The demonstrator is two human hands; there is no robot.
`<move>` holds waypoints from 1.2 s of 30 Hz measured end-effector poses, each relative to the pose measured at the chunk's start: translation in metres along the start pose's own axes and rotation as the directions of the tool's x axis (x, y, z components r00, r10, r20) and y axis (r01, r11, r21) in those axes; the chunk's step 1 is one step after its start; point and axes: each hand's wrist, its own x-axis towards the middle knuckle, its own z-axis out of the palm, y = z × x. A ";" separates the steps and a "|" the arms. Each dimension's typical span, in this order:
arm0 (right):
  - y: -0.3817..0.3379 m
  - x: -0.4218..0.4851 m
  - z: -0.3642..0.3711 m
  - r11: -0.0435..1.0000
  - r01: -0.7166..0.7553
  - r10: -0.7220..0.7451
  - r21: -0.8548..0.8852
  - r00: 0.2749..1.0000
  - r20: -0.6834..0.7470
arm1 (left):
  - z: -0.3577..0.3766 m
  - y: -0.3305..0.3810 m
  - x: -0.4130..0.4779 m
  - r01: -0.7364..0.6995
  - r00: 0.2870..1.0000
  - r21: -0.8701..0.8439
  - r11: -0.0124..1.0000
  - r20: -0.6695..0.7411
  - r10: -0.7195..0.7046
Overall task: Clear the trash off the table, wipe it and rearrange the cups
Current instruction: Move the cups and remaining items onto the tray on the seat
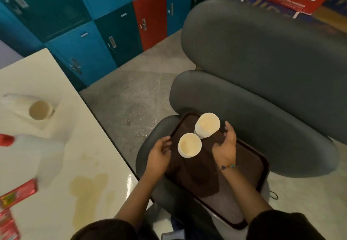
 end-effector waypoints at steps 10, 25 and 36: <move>-0.124 -0.079 0.033 0.788 0.614 -0.611 0.050 0.767 0.195 | -0.118 0.033 -0.075 -0.144 0.948 -0.252 0.957 -0.311 0.061; -0.202 -0.204 0.252 0.815 0.557 -0.521 0.158 0.586 0.621 | -0.313 -0.069 -0.152 -0.112 0.772 -0.381 0.918 -0.615 -0.161; -0.294 -0.136 0.424 0.680 0.714 -0.389 -0.166 0.544 0.744 | -0.400 -0.140 -0.125 -0.032 0.757 -0.379 0.925 -0.613 -0.225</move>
